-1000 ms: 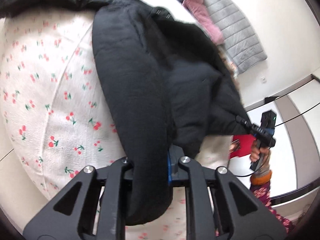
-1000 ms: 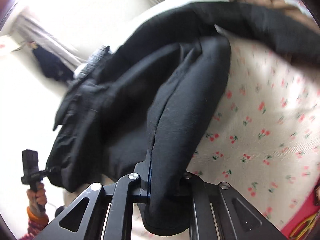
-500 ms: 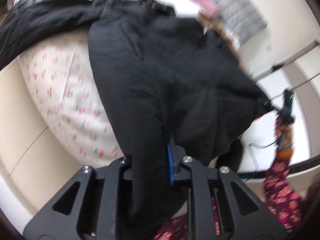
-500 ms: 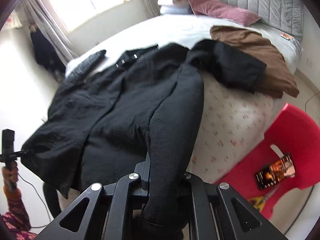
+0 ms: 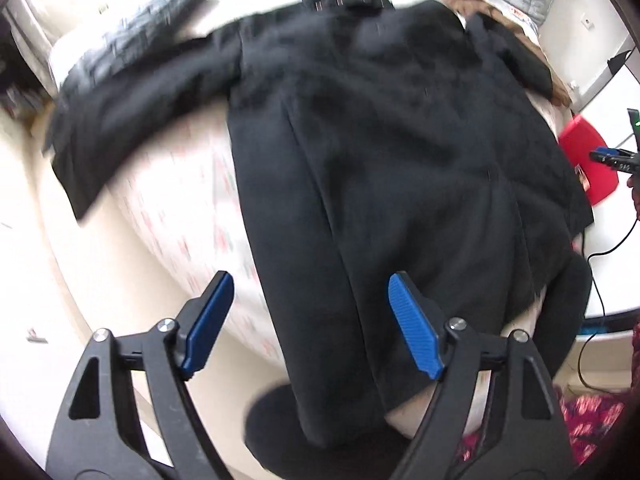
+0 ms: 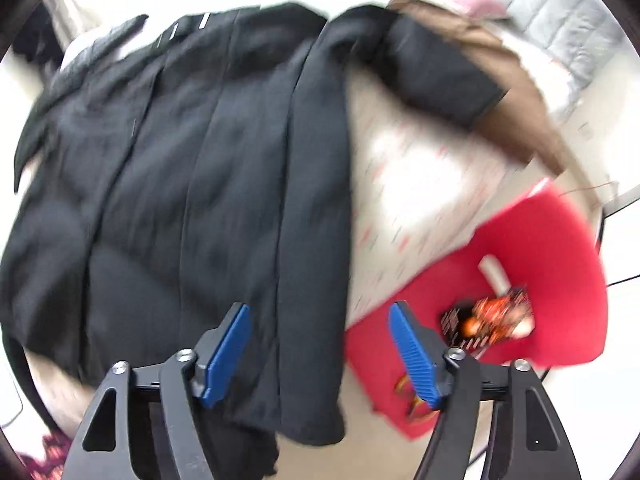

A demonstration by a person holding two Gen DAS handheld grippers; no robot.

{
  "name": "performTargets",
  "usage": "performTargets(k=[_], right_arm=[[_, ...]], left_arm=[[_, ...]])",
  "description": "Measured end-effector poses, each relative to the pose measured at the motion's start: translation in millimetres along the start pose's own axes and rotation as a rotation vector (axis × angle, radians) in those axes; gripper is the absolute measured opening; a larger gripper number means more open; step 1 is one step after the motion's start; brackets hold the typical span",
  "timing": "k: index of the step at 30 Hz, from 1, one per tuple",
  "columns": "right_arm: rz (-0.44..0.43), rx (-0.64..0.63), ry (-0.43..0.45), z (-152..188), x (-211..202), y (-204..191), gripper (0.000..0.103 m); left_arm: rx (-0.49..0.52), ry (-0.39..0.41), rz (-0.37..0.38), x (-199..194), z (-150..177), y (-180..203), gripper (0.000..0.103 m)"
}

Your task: Fold large clothes

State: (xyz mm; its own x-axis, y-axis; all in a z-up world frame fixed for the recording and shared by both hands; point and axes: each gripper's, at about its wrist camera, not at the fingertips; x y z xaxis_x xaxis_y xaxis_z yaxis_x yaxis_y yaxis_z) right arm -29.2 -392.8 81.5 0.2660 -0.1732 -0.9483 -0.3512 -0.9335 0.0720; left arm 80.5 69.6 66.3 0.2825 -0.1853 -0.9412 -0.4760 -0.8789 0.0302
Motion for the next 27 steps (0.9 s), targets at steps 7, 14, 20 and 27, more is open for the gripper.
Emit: performTargets(k=[7,14,20,27], right_arm=[[-0.014,0.132,0.078,-130.0,25.6,46.3,0.075],[-0.111,0.048,0.150,-286.7,74.6,-22.6,0.075],[-0.233,-0.058,0.217,-384.3,143.5,-125.4,0.075],[-0.262,0.026,0.147,-437.5,244.6,-149.3,0.071]], left_arm=[[0.010,0.059,0.009,40.1,-129.2,3.1,0.081],[-0.036,0.110,-0.025,131.4,-296.6,-4.8,0.081],[-0.131,0.170,0.090,218.2,-411.0,-12.9,0.081],[-0.028,0.143,0.175,296.9,-422.2,-44.4,0.076]])
Point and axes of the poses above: each gripper's, at about its wrist camera, not at the fingertips, and x roughly the way its jaws point, y to its right, z to its underside
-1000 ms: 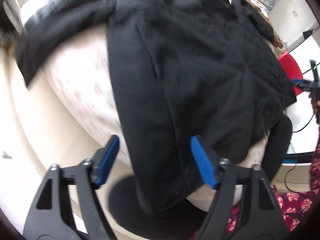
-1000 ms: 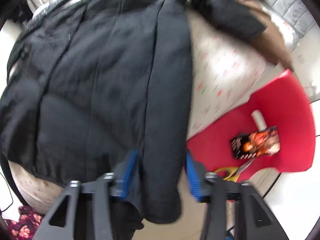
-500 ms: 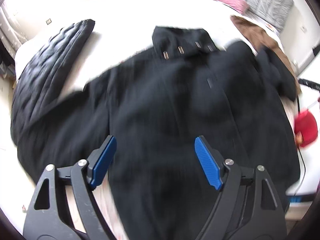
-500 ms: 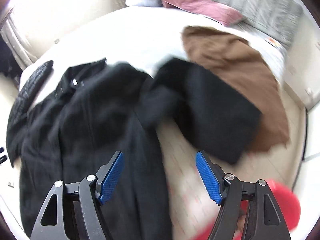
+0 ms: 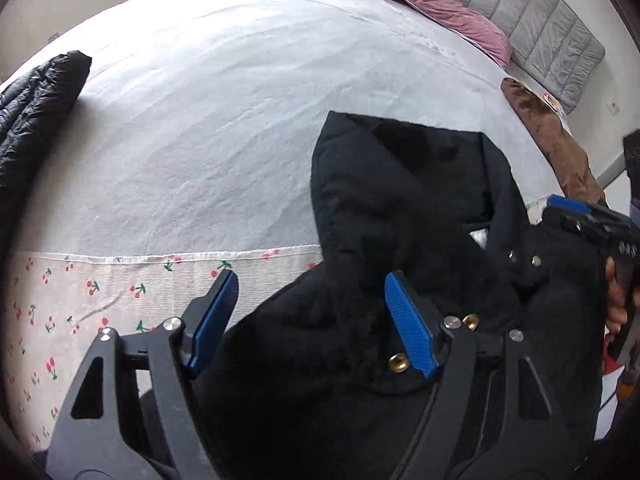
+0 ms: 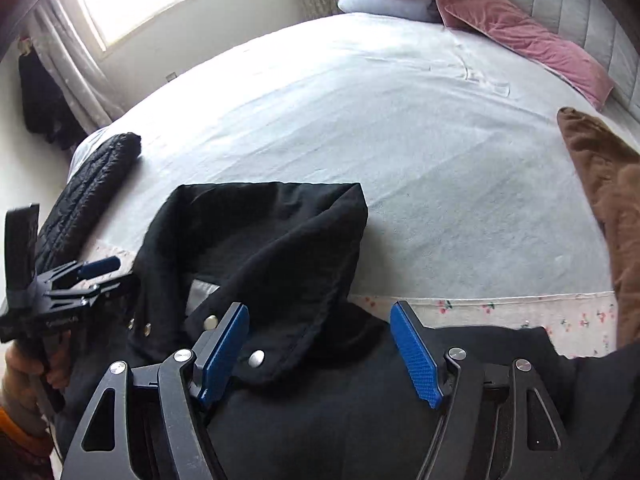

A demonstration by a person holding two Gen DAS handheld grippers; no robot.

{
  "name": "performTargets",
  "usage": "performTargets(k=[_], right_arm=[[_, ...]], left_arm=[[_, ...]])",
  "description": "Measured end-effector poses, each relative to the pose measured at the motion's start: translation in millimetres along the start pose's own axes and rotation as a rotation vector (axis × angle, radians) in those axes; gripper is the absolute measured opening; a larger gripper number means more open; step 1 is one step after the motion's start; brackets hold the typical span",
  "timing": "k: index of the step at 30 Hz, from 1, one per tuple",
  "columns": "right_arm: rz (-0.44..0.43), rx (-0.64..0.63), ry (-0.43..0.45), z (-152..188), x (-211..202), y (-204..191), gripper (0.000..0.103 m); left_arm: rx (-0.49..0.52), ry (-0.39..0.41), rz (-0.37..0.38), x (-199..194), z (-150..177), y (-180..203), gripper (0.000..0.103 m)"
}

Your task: Fold large clothes

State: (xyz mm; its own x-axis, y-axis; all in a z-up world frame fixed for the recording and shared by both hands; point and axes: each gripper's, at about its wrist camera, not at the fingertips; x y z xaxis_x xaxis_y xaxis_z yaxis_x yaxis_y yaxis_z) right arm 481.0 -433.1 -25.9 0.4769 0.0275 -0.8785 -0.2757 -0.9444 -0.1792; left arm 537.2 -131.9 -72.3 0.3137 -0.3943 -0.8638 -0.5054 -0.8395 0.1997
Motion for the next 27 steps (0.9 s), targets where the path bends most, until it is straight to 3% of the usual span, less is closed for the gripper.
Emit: performTargets(k=[2,4,6,8,9,11,14,16,17,18,21,22,23,24,25,26,27], right_arm=[[-0.012,0.040,-0.034,-1.0,24.2,9.5,0.064],[-0.059,0.043,-0.061,2.0,38.6,9.3,0.044],[-0.052,0.023,-0.050,6.2,43.2,3.2,0.037],[0.003,-0.033,-0.029,7.1,39.5,-7.9,0.023],[0.008,-0.036,-0.014,6.1,36.1,-10.7,0.017],[0.021,-0.066,0.089,1.5,12.6,-27.6,0.015],[0.021,-0.121,0.258,-7.6,-21.3,-61.2,0.014],[0.042,-0.144,0.351,-12.5,-30.1,-78.3,0.006],[0.056,-0.143,0.377,-16.1,-28.0,-82.7,0.006],[0.069,-0.142,0.373,-19.7,-22.5,-85.6,0.007],[0.121,-0.105,0.249,-18.1,10.0,-86.2,0.013],[0.071,-0.178,0.228,-12.5,11.5,-84.3,0.017],[0.073,-0.214,0.216,-4.8,6.7,-80.0,0.021],[0.077,-0.243,0.212,0.1,-0.7,-74.1,0.029],[0.091,-0.271,0.211,4.4,-13.1,-66.8,0.044],[0.112,-0.290,0.221,9.3,-26.9,-54.5,0.053],[0.144,-0.296,0.229,15.4,-45.1,-35.6,0.066]], left_arm=[[-0.012,-0.020,0.091,2.2,10.8,-19.3,0.076],[-0.017,-0.029,0.138,-3.1,17.6,-26.1,0.073],[0.001,-0.040,0.164,-7.2,25.2,-20.7,0.054],[-0.021,-0.058,0.177,-10.1,30.0,-12.6,0.019],[-0.019,-0.046,0.148,-15.5,31.5,-7.2,0.013],[-0.002,0.011,0.075,-26.6,31.0,2.1,0.010],[-0.011,0.206,-0.047,-67.0,30.6,8.5,0.010],[-0.085,0.339,-0.103,-88.8,31.6,1.9,0.010],[-0.111,0.378,-0.143,-91.4,33.3,0.0,0.010],[-0.105,0.363,-0.185,-83.5,33.5,1.5,0.011],[-0.066,0.214,-0.324,-51.0,31.4,7.9,0.018],[-0.063,0.202,-0.338,-52.0,35.7,7.4,0.022],[-0.065,0.206,-0.336,-56.3,36.8,10.6,0.033],[-0.069,0.226,-0.329,-63.7,37.4,15.6,0.041],[-0.066,0.243,-0.318,-72.8,38.9,19.4,0.057],[-0.054,0.261,-0.304,-80.9,38.5,27.9,0.064],[-0.031,0.265,-0.290,-87.1,38.0,39.0,0.064]])
Point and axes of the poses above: each gripper's, at about its wrist camera, not at the fingertips, and x roughly the way its jaws point, y to its right, z to its underside
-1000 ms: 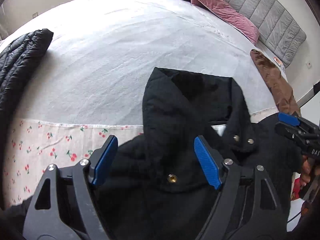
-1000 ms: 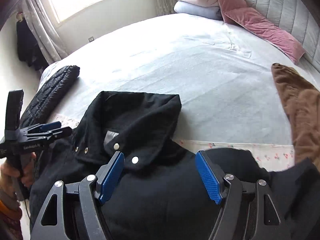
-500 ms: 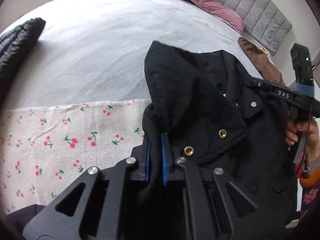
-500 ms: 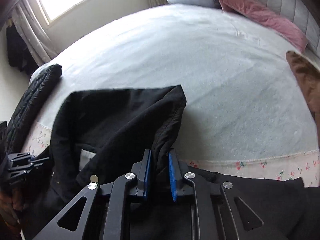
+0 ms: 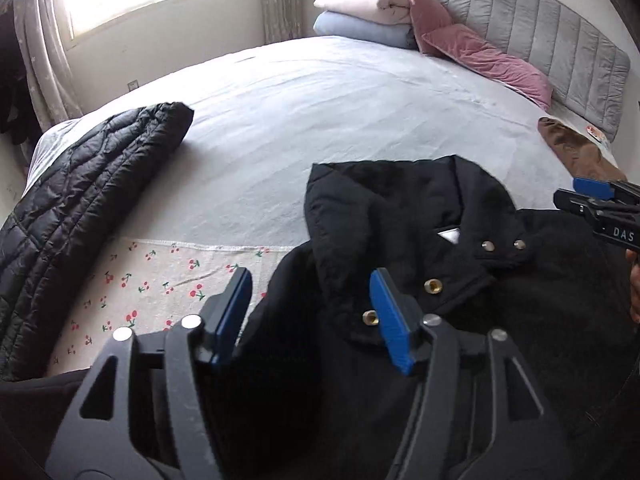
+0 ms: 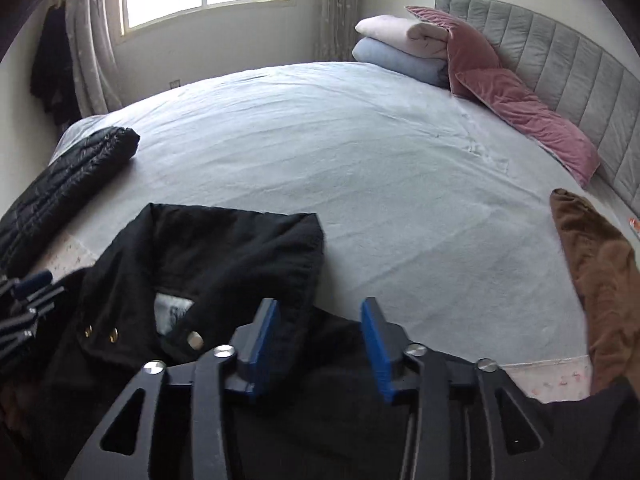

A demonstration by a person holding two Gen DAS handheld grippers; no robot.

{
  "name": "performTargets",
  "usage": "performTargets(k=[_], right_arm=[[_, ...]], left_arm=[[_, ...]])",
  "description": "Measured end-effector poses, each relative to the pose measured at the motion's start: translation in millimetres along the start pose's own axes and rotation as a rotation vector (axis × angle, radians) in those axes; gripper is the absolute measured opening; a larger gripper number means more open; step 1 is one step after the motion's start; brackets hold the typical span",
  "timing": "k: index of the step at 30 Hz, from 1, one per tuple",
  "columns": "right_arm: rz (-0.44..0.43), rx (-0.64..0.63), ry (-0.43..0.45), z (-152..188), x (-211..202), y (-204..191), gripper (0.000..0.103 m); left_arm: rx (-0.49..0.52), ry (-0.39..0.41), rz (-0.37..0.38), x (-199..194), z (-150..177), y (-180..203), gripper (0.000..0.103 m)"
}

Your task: Fold large clothes

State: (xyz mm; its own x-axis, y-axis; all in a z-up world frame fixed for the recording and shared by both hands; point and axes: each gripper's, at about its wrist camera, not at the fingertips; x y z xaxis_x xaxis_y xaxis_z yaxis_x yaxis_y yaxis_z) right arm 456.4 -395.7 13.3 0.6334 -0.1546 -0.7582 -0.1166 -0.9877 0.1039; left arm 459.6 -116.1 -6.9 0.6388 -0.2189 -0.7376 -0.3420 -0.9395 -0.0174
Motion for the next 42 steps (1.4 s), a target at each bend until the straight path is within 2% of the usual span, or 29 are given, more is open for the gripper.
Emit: performTargets(k=[4,6,8,11,16,21,22,23,24,25,28,29,31,32,33,35,36,37,38,39,42], right_arm=[[0.108,0.027,-0.050,31.0,-59.6,103.6,0.072],[0.182,0.084,-0.095,59.7,-84.4,166.6,0.074],[0.234,0.166,-0.136,90.5,-106.4,222.2,0.076],[0.257,0.297,-0.190,140.1,-137.0,296.2,0.078],[0.292,0.391,-0.226,197.5,-155.8,352.9,0.081],[0.266,0.492,-0.257,222.8,-127.3,364.6,0.081],[0.246,0.519,-0.247,225.2,-122.9,363.2,0.071],[0.197,0.538,-0.224,223.8,-122.5,361.2,0.048],[0.153,0.551,-0.220,218.7,-123.2,355.4,0.003],[0.148,0.555,-0.197,211.2,-131.3,350.3,0.001],[0.280,0.446,-0.109,178.8,-178.0,334.5,0.000],[0.346,0.412,-0.095,169.2,-192.0,332.6,0.000],[0.563,0.309,-0.094,151.6,-217.7,332.6,0.000],[0.594,0.309,-0.107,149.3,-225.1,340.1,0.000],[0.552,0.348,-0.117,150.1,-227.7,349.9,0.000],[0.358,0.480,-0.125,163.4,-225.5,375.2,0.003],[0.293,0.521,-0.119,173.7,-222.6,384.3,0.014],[0.249,0.554,-0.111,182.8,-217.0,391.6,0.037],[0.231,0.579,-0.102,192.3,-211.4,395.5,0.065],[0.223,0.595,-0.090,201.5,-204.0,399.8,0.074],[0.166,0.656,-0.114,226.2,-170.7,408.5,0.077]], left_arm=[[0.082,-0.024,0.073,-17.7,-8.4,44.5,0.065],[0.105,-0.032,0.115,-24.6,-10.7,69.7,0.069],[0.117,-0.042,0.159,-28.0,-8.5,89.9,0.082],[0.134,-0.086,0.226,-24.3,-5.5,120.8,0.084],[0.158,-0.151,0.240,-5.1,5.2,164.3,0.084],[0.139,-0.188,0.247,14.1,13.6,196.0,0.084],[0.129,-0.194,0.252,18.3,14.4,201.7,0.084],[0.119,-0.197,0.258,21.9,15.0,207.0,0.084],[0.106,-0.198,0.270,24.2,15.6,212.9,0.084],[0.093,-0.195,0.286,24.0,15.6,217.3,0.084],[0.062,-0.176,0.372,22.1,18.8,237.7,0.083],[0.059,-0.167,0.401,21.4,20.6,247.3,0.081],[0.057,-0.158,0.449,22.8,24.4,266.6,0.080],[0.053,-0.164,0.478,25.4,26.9,277.2,0.080],[0.048,-0.173,0.493,28.8,29.7,286.9,0.080],[0.041,-0.179,0.493,31.6,33.0,300.5,0.080],[0.046,-0.176,0.491,31.3,34.5,305.6,0.080],[0.058,-0.167,0.485,28.8,35.7,309.1,0.080],[0.071,-0.159,0.476,26.6,36.8,310.1,0.080],[0.090,-0.154,0.468,24.1,37.4,310.7,0.080],[0.119,-0.144,0.440,19.7,36.4,304.8,0.080]])
Point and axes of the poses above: each gripper's, at about its wrist camera, not at the fingertips, and x roughly the way its jaws point, y to its right, z to its underside
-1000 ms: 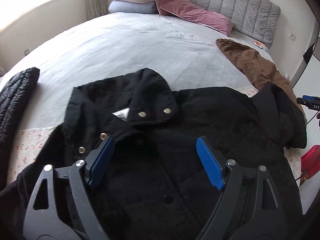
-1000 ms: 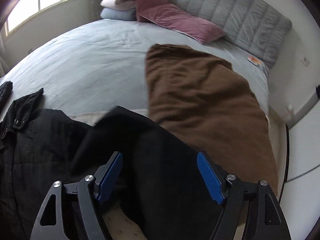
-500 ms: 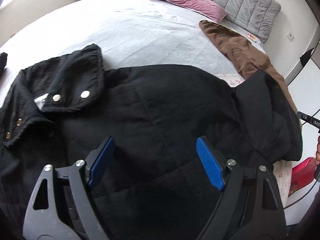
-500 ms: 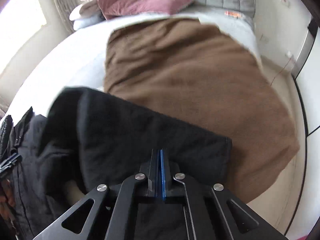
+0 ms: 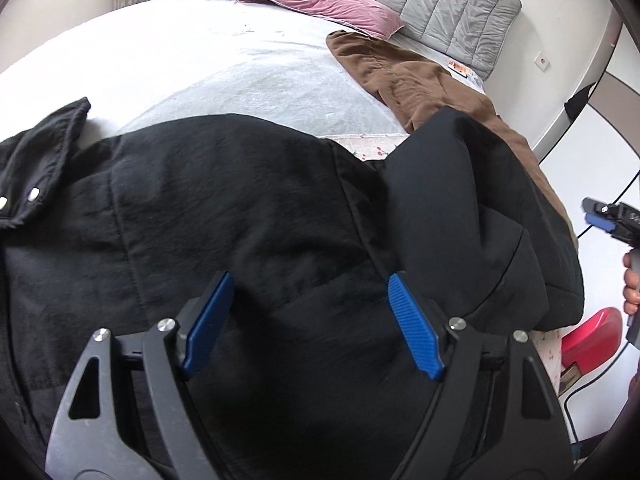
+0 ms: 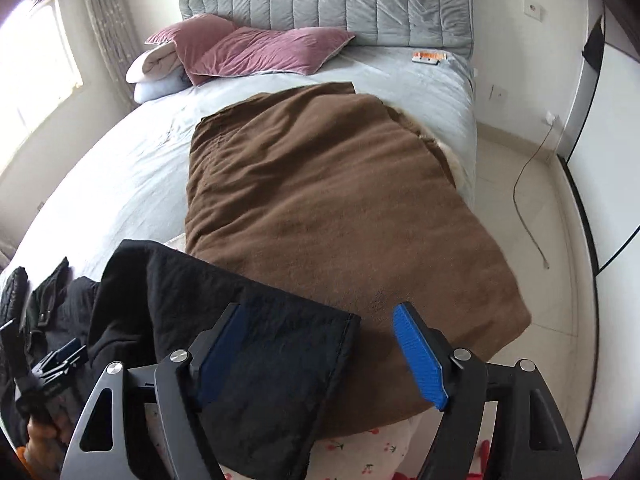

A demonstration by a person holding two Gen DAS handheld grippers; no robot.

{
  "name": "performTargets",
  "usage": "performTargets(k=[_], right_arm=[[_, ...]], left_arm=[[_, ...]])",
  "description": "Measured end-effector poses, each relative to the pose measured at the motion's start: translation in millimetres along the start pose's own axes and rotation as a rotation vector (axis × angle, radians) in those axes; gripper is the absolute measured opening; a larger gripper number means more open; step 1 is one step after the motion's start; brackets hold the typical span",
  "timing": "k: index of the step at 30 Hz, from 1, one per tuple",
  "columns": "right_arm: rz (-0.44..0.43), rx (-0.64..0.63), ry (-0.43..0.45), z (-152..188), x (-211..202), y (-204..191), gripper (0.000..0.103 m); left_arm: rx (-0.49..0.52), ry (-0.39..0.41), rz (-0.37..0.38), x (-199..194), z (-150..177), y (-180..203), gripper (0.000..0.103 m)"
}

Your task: Fold large clothes

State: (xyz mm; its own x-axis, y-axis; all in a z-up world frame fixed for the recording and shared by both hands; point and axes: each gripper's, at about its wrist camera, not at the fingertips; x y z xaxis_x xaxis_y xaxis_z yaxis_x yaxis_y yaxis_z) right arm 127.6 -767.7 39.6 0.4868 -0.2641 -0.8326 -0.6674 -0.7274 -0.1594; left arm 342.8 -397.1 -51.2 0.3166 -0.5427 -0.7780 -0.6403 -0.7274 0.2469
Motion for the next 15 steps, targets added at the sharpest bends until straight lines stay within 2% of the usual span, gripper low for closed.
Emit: performTargets(k=[3,5,6,7,8,10,12,13,15], right_arm=[[-0.011,0.043,-0.066,20.3,39.0,1.2,0.077],[-0.020,0.045,-0.038,31.0,50.4,-10.1,0.074],[-0.047,0.024,-0.022,33.8,47.6,-18.4,0.046],[-0.110,-0.019,-0.031,34.2,43.2,-31.2,0.010],[-0.069,-0.074,0.000,33.1,30.0,-44.8,0.009],[0.027,-0.174,0.124,26.5,-8.8,-61.8,0.008],[0.081,-0.175,0.204,13.5,-46.9,-60.7,0.008],[0.119,-0.174,0.211,7.3,-57.7,-58.2,0.008],[0.378,-0.262,0.233,1.0,-64.4,-60.3,0.008]], left_arm=[[-0.006,0.017,-0.046,-3.9,-2.9,-11.3,0.080],[-0.045,0.022,-0.060,-3.9,-3.6,-23.0,0.080],[-0.069,0.022,-0.060,-2.5,-5.1,-28.2,0.080],[-0.091,0.026,-0.059,-1.4,-6.6,-33.0,0.080],[-0.105,0.035,-0.061,-1.4,-8.3,-36.4,0.080],[-0.116,0.064,-0.060,-1.6,-10.9,-38.4,0.080],[-0.139,0.100,-0.030,-0.5,-11.1,-38.1,0.080],[-0.149,0.106,-0.011,3.3,-10.5,-37.3,0.080],[-0.165,0.097,0.023,17.4,-6.4,-33.3,0.080]])
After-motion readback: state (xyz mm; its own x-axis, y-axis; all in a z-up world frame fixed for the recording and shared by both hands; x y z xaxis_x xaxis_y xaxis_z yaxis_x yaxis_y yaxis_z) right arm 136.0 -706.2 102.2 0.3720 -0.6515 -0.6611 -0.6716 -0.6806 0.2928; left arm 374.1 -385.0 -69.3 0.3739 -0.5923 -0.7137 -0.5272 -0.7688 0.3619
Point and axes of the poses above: each gripper's, at about its wrist camera, not at the fingertips, and x roughly the way its jaws point, y to its right, z to its underside
